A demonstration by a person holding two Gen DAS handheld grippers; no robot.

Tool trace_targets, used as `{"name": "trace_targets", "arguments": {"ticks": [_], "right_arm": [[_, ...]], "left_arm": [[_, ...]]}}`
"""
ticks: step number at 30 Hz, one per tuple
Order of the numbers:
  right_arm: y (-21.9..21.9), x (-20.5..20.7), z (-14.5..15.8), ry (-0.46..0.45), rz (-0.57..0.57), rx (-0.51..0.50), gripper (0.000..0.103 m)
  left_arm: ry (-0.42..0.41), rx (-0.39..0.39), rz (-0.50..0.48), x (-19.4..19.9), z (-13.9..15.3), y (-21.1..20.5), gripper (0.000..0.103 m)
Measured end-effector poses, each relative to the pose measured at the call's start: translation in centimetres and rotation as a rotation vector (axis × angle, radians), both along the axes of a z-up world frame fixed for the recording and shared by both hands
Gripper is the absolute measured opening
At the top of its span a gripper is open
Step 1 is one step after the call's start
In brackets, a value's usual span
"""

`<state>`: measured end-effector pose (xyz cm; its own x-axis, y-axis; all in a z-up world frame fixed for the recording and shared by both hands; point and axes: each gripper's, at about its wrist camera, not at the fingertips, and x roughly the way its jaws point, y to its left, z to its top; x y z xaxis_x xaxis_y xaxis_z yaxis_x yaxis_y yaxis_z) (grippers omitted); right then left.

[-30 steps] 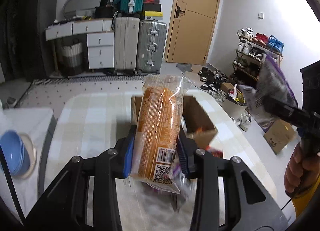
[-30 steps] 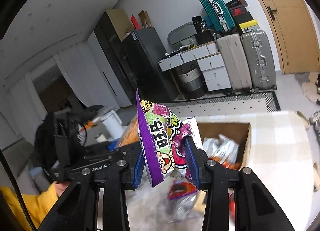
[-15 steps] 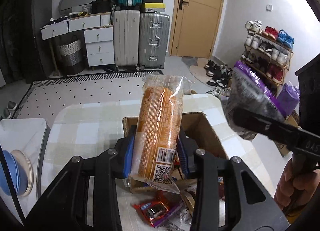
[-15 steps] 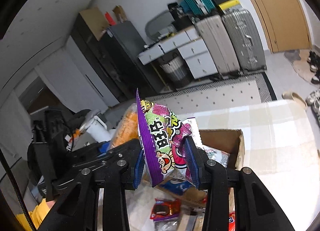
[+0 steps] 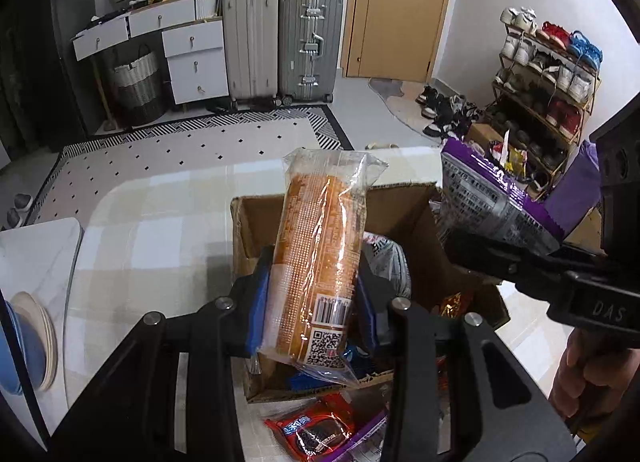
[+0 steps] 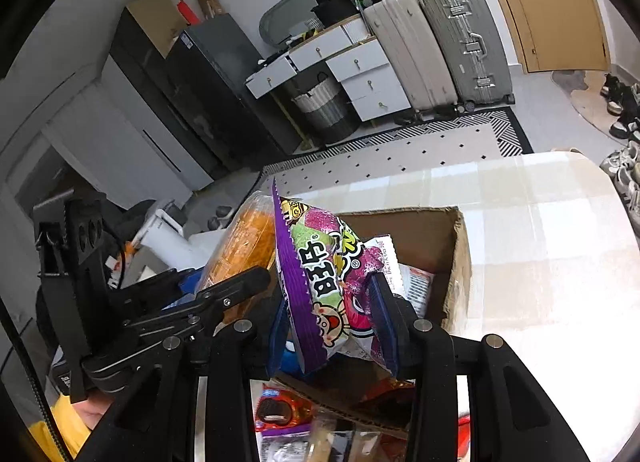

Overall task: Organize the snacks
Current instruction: 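Open both tools to drop the roll and candy bag into the box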

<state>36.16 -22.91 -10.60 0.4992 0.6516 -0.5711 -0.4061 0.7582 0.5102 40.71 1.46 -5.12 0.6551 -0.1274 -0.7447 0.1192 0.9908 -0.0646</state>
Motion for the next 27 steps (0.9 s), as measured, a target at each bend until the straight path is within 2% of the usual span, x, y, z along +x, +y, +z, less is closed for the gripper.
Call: {"name": "trace_targets", "arguments": {"ticks": [12,18,25,27], "right_arm": [[1.0,0.2,-0.4,0.005,0.024,-0.035,0.039],[1.5,0.2,-0.4,0.007,0.024,-0.045,0.039],[1.6,0.2,-0.2,-0.004,0.016,-0.061,0.039],[1.5,0.3,-0.2,-0.005,0.008,-0.068,0.042]], "left_arm": [[0.043,0.010,-0.008,1.6,-3.4,-0.8,0.034],[0.038,0.013,-0.018,1.4,-3.6,-1.0,0.034],[0.007,0.028,-0.025,0.3,-2.5,-0.5,0.034],[0.008,0.024,-0.027,0.3,-2.3,-0.5,0.034]]}}
